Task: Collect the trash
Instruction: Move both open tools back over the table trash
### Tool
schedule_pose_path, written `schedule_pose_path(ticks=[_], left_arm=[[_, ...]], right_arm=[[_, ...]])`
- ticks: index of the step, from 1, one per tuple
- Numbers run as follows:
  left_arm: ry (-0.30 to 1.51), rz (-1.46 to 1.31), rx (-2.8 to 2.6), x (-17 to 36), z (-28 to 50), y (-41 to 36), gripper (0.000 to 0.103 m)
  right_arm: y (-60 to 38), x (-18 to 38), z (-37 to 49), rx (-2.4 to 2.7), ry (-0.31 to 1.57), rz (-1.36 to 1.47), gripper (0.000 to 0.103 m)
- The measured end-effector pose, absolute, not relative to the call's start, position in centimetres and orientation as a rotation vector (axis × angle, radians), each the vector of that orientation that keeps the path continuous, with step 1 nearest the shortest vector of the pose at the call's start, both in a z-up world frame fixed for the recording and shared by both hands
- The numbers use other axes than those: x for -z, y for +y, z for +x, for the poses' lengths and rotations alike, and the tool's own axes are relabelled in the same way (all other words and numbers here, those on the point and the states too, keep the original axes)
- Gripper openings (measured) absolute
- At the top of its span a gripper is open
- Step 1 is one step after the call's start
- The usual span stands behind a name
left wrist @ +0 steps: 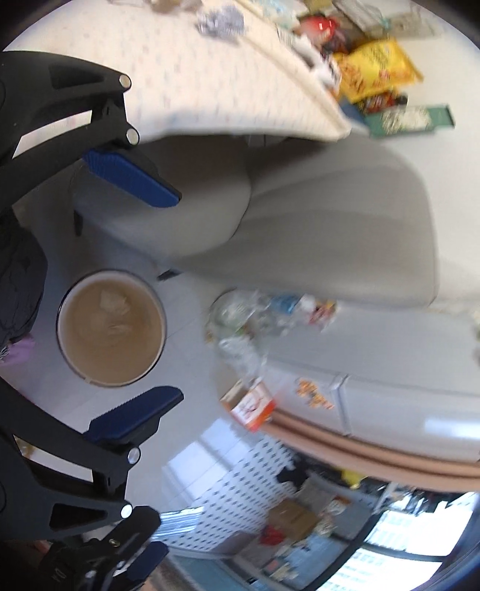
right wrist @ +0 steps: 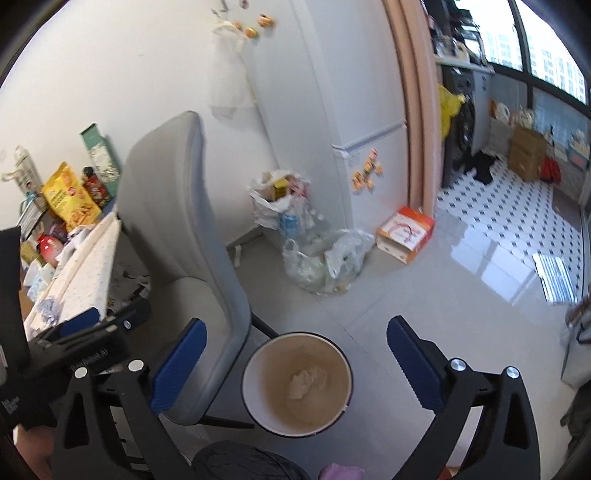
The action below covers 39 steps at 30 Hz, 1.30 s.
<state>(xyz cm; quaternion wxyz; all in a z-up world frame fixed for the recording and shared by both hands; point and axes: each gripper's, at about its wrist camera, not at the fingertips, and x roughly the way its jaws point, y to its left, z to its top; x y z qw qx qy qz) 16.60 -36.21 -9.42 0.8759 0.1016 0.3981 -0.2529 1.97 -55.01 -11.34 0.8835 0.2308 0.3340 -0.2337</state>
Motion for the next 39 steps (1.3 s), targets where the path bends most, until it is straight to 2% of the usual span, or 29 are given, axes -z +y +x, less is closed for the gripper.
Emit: schedule_pose_path(ticks=[17,21,25,27,31,34,36,38,39], left_arm=[[0.69,0.069,0.261,3.7,16.9,-17.7,0.098],[0.667,0.039,0.199,3.3,16.3,-13.5,0.098],[0.651,0.013,0.144,2.8,15.7,-9.8,0.098],[0.645,0.004,0.123,2.7,15.5,-8.2,0.098],[0.643,-0.021,0.081,2.7,15.2,-4.9,0.098],[0.639,-0.036,0.057,2.8,14.9,-3.0,0.098],[0.632,-0.042,0.044,2.8,14.7,-1.9,0.098],[0.624,-0.054,0.028,2.8,14.5,-0.5,0.098],[0.619,-0.062,0.023,2.7,14.5,0.2,0.098]], right_arm=[[-40.4,5.5,5.5,0.249,0.62,0.358,0.096],[-37.0,4.8,6.3,0.156,0.643,0.37,0.081],[-33.8,4.5,6.9,0.099,0.655,0.346,0.072],[-32.2,4.4,7.4,0.058,0.667,0.345,0.064],[-29.4,4.2,8.1,0.027,0.679,0.308,0.058],[-27.2,3.8,8.4,0.025,0.662,0.247,0.063],[-25.9,3.3,8.4,0.017,0.634,0.222,0.087],[-24.7,2.8,8.3,0.01,0.606,0.193,0.095],[-24.0,2.7,8.5,0.001,0.604,0.18,0.096]])
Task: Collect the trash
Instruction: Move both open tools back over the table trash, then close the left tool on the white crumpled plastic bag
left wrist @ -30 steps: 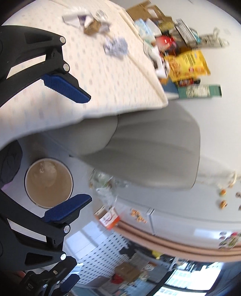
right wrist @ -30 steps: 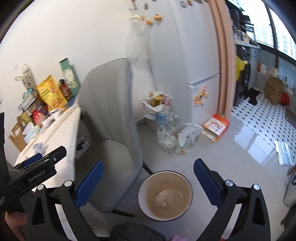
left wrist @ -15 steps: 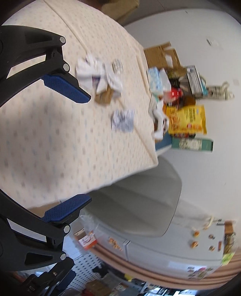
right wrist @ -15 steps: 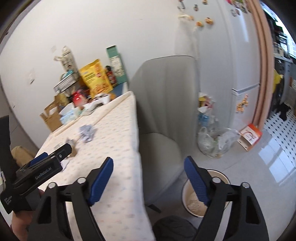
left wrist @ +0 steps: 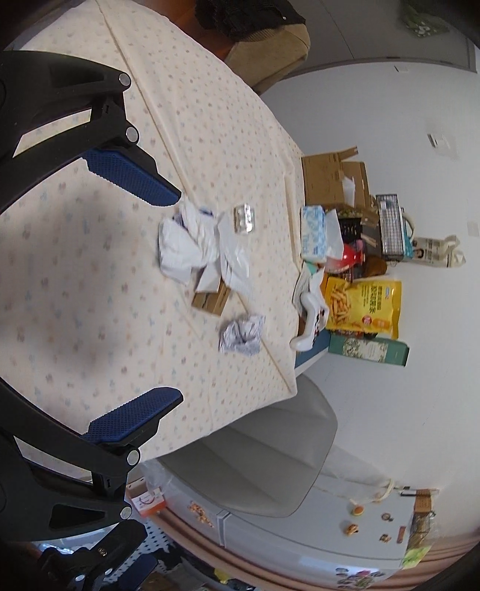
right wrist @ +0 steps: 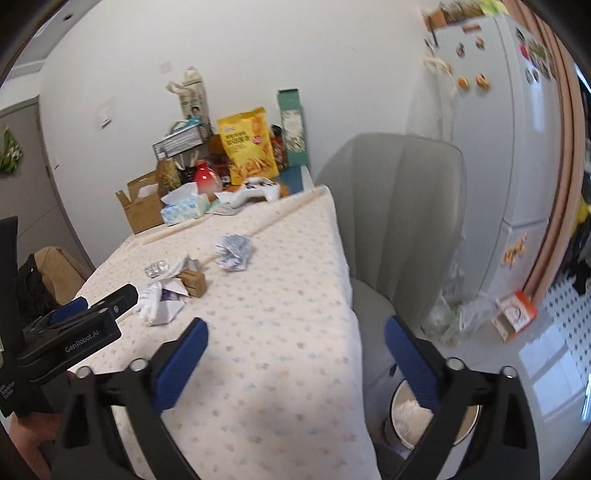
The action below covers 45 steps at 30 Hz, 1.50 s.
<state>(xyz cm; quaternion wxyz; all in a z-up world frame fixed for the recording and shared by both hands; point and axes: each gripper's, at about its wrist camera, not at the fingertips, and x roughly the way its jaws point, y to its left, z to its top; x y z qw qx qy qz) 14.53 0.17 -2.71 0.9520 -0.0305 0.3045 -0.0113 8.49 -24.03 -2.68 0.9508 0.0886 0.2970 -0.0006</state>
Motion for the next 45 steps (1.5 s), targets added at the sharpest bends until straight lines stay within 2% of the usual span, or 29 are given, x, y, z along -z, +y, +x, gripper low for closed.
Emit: schedule_pose_path(ticks=[9,21,30,37,40,42,44,45], left_arm=[[0.622,-0.095,-0.019,3.3,15.3,4.8,0.098],[0.695,-0.074,0.027,4.7,18.4,5.1,0.097],[0.793,-0.073,0.034,7.4,22.3,4.6,0.073],[0.822,-0.055,0.027,8.8,24.0,3.9,0.069],[0.834,-0.054,0.023,9.2,24.7,3.8,0.057],[0.85,-0.065,0.024,9.7,25.2,4.0,0.033],[0.863,-0.088,0.028,9.9,25.4,4.4,0.013],[0.862,-0.099,0.025,9.9,25.4,4.7,0.007]], right_arm=[[-20.9,3.4,10.9,-0.061,0.649,0.178,0.096],[-19.7,4.9,14.3,-0.091,0.704,0.21,0.096],[-20.2,6.0,16.5,-0.092,0.745,0.22,0.096],[-20.6,7.0,18.1,-0.094,0.784,0.228,0.095],[-20.3,7.3,18.7,-0.103,0.792,0.228,0.093],[-20.1,7.4,19.0,-0.111,0.797,0.23,0.092],[-19.7,7.4,19.3,-0.12,0.804,0.231,0.092],[-19.5,7.4,19.5,-0.127,0.806,0.231,0.091]])
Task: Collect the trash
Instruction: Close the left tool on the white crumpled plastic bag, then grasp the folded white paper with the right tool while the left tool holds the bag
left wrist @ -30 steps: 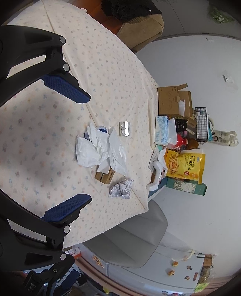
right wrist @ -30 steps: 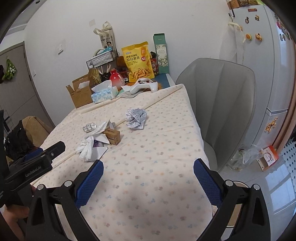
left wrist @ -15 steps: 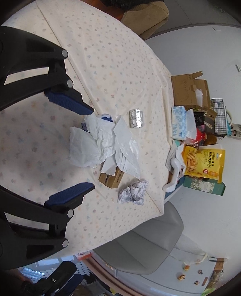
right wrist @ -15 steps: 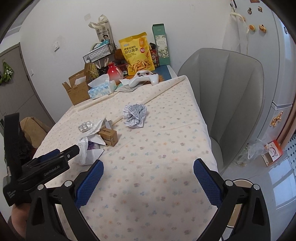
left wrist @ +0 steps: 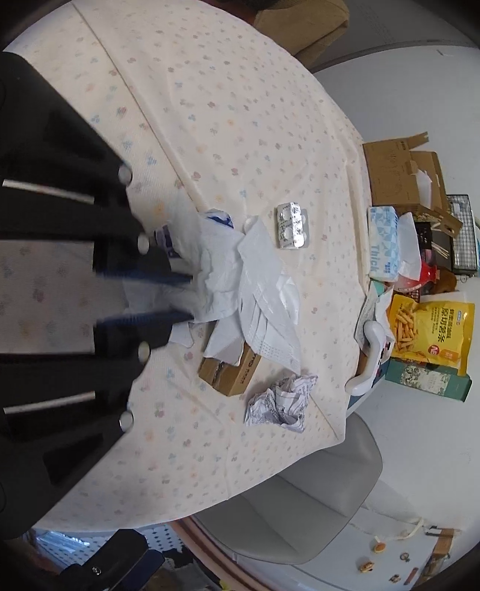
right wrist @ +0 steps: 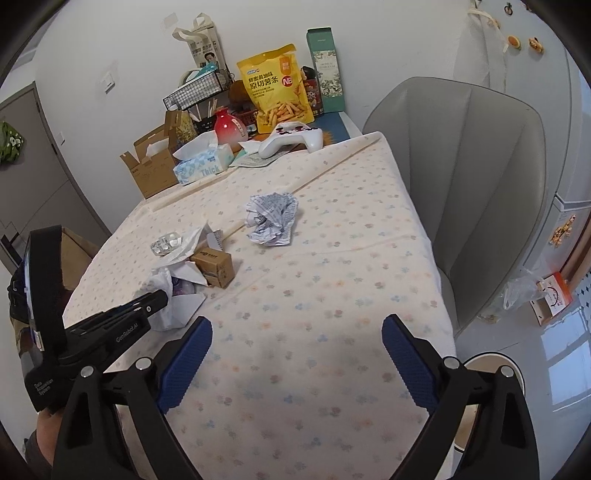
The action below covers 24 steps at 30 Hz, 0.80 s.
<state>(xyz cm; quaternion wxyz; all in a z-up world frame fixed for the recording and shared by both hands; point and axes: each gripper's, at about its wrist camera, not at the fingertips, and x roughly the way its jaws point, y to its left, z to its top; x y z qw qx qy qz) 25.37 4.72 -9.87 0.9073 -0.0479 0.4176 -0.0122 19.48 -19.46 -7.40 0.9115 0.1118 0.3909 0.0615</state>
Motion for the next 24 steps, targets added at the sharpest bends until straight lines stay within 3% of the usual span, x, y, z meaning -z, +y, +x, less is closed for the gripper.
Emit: schedule_pose_path(ticks=[9,24], left_arm=[[0.79,-0.132,-0.02,7.5,23.4,7.7,0.005],[0.826,-0.151,-0.131,9.6,22.7,13.1,0.005]], right_arm=[[-15.5,7.4,20.5,-0.219,0.813,0.205,0.086],[-8.6,8.7,22.1,-0.323,0.854,0.169,0.081]])
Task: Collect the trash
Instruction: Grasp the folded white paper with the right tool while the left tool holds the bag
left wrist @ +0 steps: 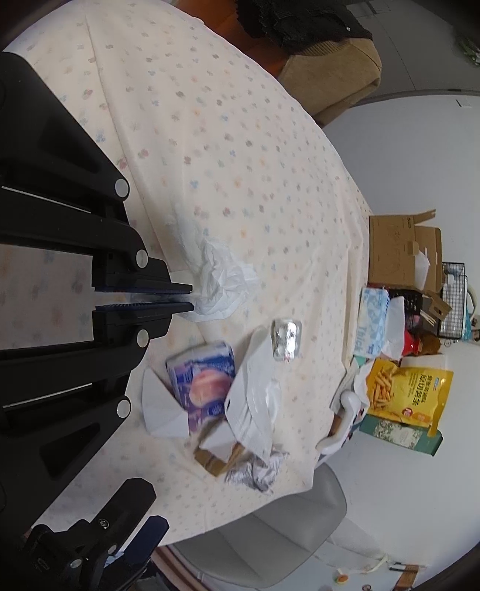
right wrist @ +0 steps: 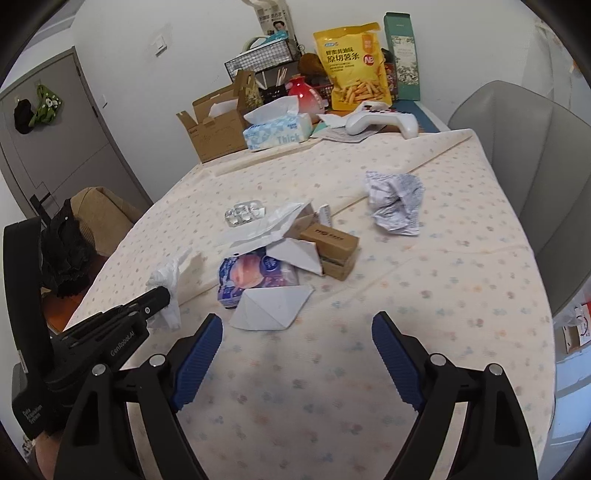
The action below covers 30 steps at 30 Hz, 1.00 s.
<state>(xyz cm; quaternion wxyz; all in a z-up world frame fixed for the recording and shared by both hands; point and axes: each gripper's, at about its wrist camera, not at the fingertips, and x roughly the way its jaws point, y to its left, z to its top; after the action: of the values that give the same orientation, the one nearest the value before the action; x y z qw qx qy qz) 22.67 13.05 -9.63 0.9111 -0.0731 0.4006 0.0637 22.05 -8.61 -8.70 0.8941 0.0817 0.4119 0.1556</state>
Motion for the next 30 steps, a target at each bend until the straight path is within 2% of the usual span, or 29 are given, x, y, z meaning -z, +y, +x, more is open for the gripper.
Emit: schedule_pose_path(ticks=[18,19,24,26,30], left_arm=[[0.852,-0.104,-0.185,11.5,25.2,14.7,0.005],[0.852,-0.104,-0.187,11.7,25.2,14.8,0.005],[0.854,-0.107,-0.189,11.7,25.3,14.8,0.005],[0.851,-0.109,-0.183,11.4,25.2,14.6,0.005],[0.845,-0.112,-0.165,10.9,24.8,13.8,0.005]], right_arm=[[-5.0,11.9,26.5,-0.321,0.934,0.152,0.074],[-4.8,12.1,26.6,-0.321,0.939,0.15,0.072],[-4.8,12.4,26.6,-0.327,0.952,0.145,0.044],[-5.1,12.1,26.4,-0.329,0.949,0.152,0.038],[-5.6,11.5,25.7,-0.337,0.932,0.154,0.037]])
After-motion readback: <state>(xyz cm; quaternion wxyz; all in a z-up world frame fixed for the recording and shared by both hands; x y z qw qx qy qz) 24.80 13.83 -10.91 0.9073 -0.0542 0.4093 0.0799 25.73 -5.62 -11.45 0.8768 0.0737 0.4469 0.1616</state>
